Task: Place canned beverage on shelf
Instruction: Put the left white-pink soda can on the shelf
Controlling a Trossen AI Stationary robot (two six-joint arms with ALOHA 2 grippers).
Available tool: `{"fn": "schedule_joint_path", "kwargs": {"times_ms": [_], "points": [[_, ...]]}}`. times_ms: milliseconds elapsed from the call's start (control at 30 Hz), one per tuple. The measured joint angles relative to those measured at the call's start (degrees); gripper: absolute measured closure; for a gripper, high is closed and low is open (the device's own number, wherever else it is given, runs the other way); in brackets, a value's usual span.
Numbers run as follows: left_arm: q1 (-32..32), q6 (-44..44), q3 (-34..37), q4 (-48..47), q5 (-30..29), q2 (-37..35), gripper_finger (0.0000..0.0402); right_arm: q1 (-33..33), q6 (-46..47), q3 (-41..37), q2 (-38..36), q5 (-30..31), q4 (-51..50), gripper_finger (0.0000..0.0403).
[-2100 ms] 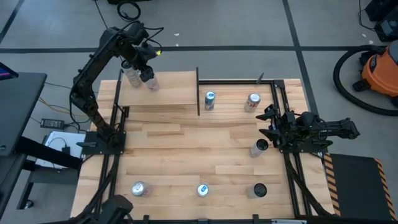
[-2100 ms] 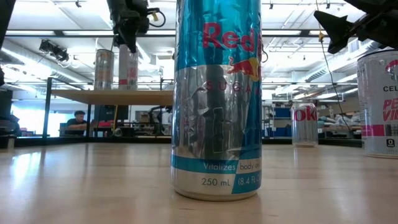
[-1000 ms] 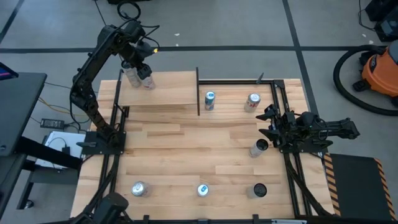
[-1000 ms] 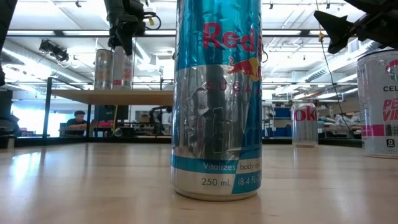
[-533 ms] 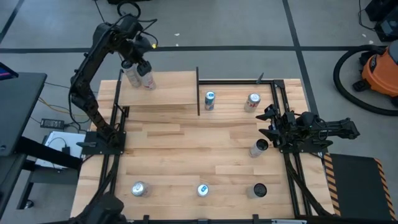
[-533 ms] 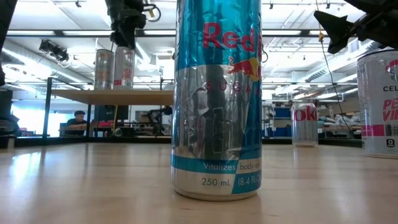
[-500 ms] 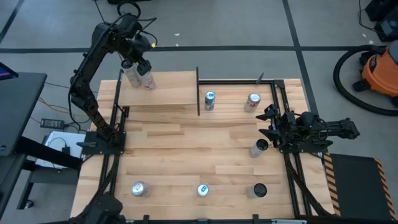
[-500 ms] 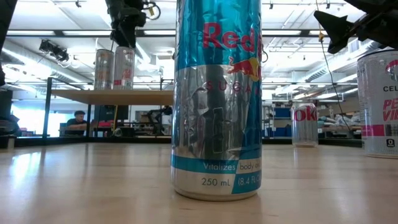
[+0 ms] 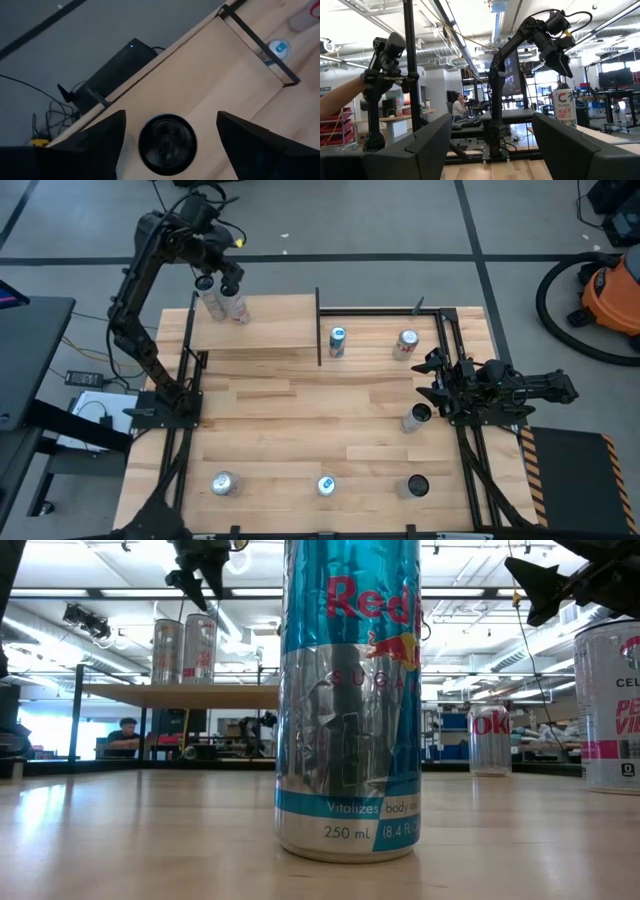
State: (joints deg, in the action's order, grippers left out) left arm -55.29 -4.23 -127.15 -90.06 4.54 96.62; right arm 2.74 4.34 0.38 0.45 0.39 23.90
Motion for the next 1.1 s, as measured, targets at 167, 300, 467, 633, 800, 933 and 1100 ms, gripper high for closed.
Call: {"fn": "schedule_joint_path", "kwargs": {"times_ms": [167,300,467,633,800,933,1100], "points": [[2.74,0.63,0.02,0.04,0.04,0.0,0.0088,0.01,0.0,-0.01,0.0,0.01,0.0,0.0117],[4.74,4.89,0.04,0.04,-1.16,0.0,0.0088,0.0,0.0,-0.02,0.02,0.01,0.0,0.0117],[5.89,11.33,0.04,0.04,-7.39,0.0,0.0088,0.02,0.0,0.0,0.0,0.01,0.0,0.0117],[6.01,16.1,0.04,0.04,-7.97,0.0,0.0088,0.01,0.0,0.0,0.0,0.0,0.0,0.0117],[5.97,17.56,0.04,0.04,-9.33,0.0,0.0088,0.0,0.0,0.0,0.0,0.0,0.0,0.0117],[5.99,18.91,0.07,0.04,-12.19,0.0,0.0088,0.0,0.0,-0.02,0.0,-0.01,0.0,0.0117],[5.97,19.06,0.1,0.06,-12.23,0.0,0.0088,0.0,0.0,0.0,0.0,0.01,0.0,0.0117]]}}
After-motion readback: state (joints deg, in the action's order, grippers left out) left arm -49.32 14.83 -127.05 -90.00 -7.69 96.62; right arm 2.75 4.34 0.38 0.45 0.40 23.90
